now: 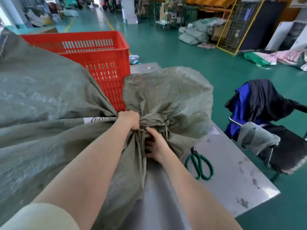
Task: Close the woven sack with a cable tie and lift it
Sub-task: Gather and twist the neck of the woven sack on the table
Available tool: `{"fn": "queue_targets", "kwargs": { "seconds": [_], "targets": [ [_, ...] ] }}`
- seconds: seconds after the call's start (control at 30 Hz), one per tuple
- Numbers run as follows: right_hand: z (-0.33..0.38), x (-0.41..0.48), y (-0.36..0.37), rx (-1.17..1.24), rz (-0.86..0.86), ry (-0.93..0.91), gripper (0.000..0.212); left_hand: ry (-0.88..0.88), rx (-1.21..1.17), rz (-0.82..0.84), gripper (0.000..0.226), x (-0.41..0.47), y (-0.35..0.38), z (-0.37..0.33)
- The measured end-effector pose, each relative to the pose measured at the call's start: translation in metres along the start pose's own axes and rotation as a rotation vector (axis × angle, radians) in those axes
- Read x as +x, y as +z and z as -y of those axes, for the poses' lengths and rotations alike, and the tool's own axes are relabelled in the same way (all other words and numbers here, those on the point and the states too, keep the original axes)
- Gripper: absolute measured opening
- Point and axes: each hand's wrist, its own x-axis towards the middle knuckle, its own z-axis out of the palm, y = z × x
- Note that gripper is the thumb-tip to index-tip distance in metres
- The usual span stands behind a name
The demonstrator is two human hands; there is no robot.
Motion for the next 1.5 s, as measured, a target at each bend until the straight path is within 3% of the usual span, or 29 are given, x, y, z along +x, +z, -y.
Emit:
{"fn": "queue_targets", "kwargs": {
  "seconds": [0.13,0.2,0.3,0.37,0.43,0.53,0.6,0.63,0.7,0.77,0.87,0.93,1.0,1.03,1.17,1.23,1.27,1.4,1.5],
  "targets": [
    [0.013,0.002,-0.014,0.101,-0.064,-0.126,0.043,0.027,-0.01,0.134,0.055,-0.001,0.002,-0.004],
    [0.017,0.011,-0.012,-0.081,-0.167,-0.273,0.051,0.048,-0.047,0.206,0.054,0.0,0.004,-0.002],
    [0.022,0.025,-0.016,-0.584,-0.352,-0.46,0.049,0.073,-0.165,0.326,0.055,-0.001,0.001,0.004],
    [0.03,0.031,-0.021,-0.653,-0.327,-0.558,0.039,0.07,-0.395,0.487,0.044,-0.006,-0.002,0.007],
    [0.04,0.031,-0.016,-0.463,-0.191,-0.521,0.033,0.063,-0.624,0.645,0.025,-0.014,-0.006,0.004],
    [0.041,0.036,-0.004,-0.154,0.05,-0.315,0.037,0.113,-0.643,0.563,0.034,-0.016,-0.003,-0.003],
    [0.041,0.041,-0.002,-0.132,0.122,-0.254,0.041,0.094,-0.575,0.345,0.055,-0.004,0.01,-0.009],
    [0.042,0.042,-0.004,-0.124,0.152,-0.225,0.043,0.005,-0.537,0.253,0.062,0.002,0.016,-0.012],
    [0.043,0.044,-0.013,-0.134,0.211,-0.179,0.035,-0.197,-0.52,0.097,0.056,0.005,0.02,-0.018],
    [0.041,0.05,-0.028,-0.111,0.238,-0.158,0.02,-0.276,-0.581,0.09,0.037,0.011,0.017,-0.02],
    [0.028,0.065,-0.056,-0.039,0.067,-0.144,0.014,-0.331,-0.69,0.124,0.009,0.015,0.006,-0.01],
    [0.024,0.073,-0.067,0.009,-0.162,-0.129,0.015,-0.337,-0.745,0.121,0.01,0.019,0.003,-0.002],
    [0.029,0.077,-0.062,0.035,-0.18,-0.112,0.016,-0.339,-0.795,0.131,0.009,0.018,-0.001,0.001],
    [0.033,0.077,-0.056,0.046,-0.184,-0.141,0.016,-0.327,-0.811,0.143,0.011,0.017,-0.002,0.002],
    [0.059,0.091,-0.047,0.098,-0.503,-0.388,0.032,-0.213,-0.801,0.221,0.054,0.014,-0.007,0.007],
    [0.077,0.093,-0.05,0.293,-0.395,-0.38,0.041,-0.186,-0.8,0.267,0.051,0.01,-0.006,0.016],
    [0.087,0.092,-0.05,0.276,-0.374,-0.379,0.04,-0.197,-0.798,0.27,0.051,0.009,-0.004,0.022],
    [0.126,0.085,-0.044,-0.358,-0.453,-0.671,0.029,-0.21,-0.784,0.263,0.059,0.002,0.0,0.03],
    [0.159,0.062,-0.011,-0.46,-0.441,-1.098,0.029,-0.209,-0.818,0.253,0.063,0.001,-0.001,0.03]
  ]
}}
